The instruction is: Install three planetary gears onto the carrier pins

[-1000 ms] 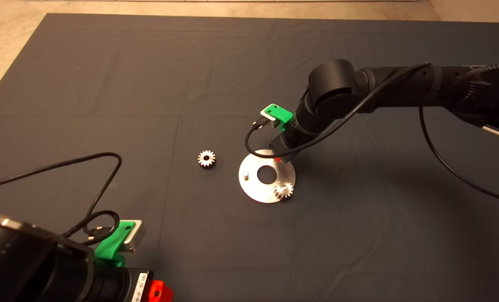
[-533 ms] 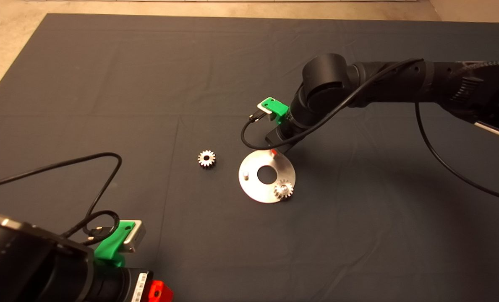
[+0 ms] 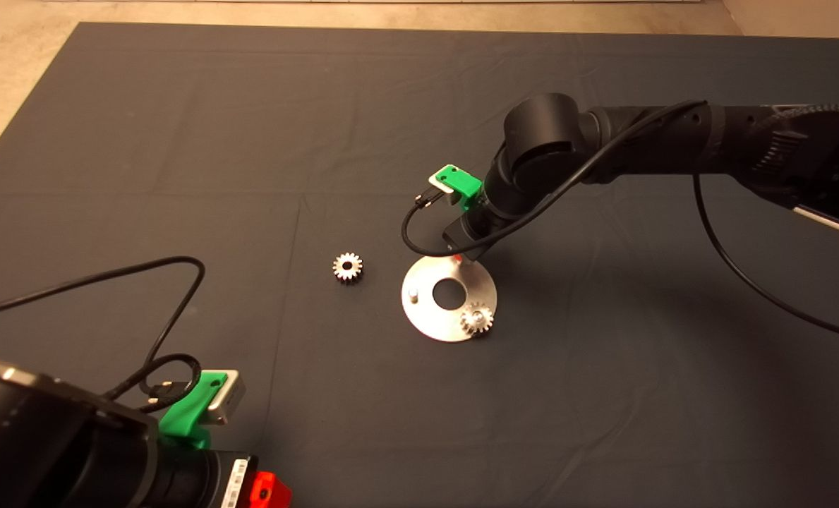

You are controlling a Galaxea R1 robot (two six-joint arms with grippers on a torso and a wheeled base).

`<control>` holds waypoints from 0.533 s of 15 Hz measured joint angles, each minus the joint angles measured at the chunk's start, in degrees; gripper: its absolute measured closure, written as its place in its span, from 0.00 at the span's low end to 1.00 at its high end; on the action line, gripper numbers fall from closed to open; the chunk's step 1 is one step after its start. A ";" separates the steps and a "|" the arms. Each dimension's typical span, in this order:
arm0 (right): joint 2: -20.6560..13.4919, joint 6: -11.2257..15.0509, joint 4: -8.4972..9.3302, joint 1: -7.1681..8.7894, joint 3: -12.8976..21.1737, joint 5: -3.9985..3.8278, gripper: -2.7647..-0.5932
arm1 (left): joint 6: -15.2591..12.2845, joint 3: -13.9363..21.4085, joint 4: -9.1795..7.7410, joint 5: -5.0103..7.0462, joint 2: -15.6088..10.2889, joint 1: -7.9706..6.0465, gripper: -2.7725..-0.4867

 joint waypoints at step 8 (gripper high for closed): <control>-0.13 0.00 0.00 -0.13 0.79 -1.05 0.86 | -0.01 0.00 0.00 0.02 0.00 0.00 0.00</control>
